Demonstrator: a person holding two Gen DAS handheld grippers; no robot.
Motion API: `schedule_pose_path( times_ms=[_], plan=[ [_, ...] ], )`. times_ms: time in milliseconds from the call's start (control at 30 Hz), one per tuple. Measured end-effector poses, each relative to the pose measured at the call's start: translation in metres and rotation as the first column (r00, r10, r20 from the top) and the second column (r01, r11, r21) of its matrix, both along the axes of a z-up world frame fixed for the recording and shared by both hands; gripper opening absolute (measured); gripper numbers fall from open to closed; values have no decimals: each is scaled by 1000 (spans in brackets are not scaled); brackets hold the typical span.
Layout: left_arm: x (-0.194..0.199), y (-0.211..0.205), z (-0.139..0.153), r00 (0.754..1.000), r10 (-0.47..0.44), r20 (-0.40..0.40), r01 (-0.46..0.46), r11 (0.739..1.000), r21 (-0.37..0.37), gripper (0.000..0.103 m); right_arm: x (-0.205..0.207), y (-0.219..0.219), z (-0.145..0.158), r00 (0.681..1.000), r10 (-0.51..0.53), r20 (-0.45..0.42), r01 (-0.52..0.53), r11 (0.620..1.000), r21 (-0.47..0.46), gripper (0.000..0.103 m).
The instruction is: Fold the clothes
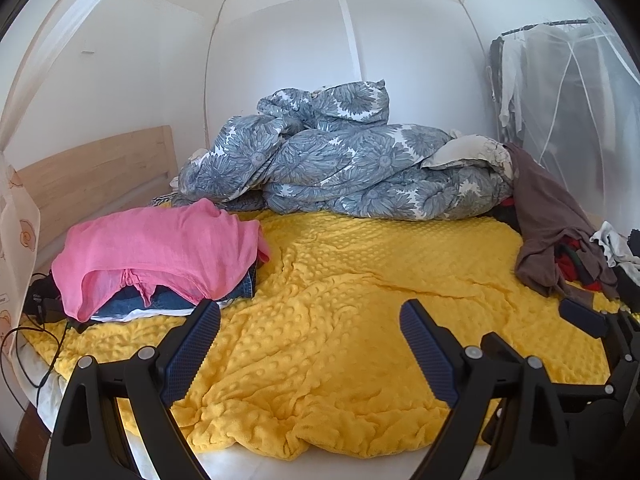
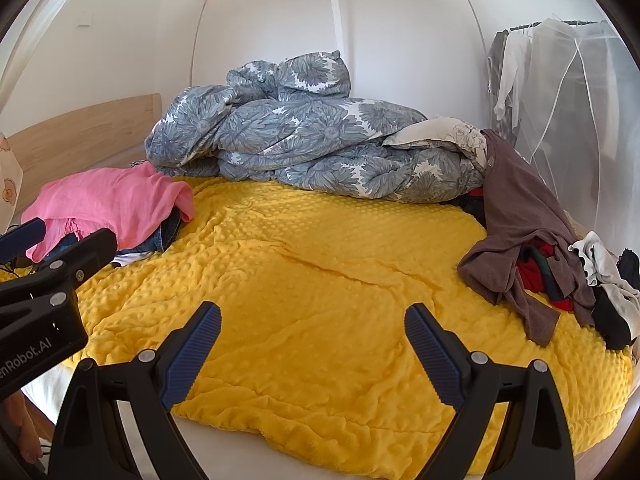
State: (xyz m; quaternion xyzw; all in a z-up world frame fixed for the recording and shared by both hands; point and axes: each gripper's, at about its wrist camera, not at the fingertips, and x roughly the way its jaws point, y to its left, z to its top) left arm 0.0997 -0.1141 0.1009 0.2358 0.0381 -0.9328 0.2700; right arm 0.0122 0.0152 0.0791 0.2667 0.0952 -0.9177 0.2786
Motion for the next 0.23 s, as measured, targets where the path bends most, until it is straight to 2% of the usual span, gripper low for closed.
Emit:
schedule_pose_path(
  times_ms=[233],
  plan=[
    [-2, 1, 0, 1000, -3, 10, 3, 1000, -11, 93, 0, 0, 0, 1000, 3, 3, -3, 1000, 0, 95]
  ],
)
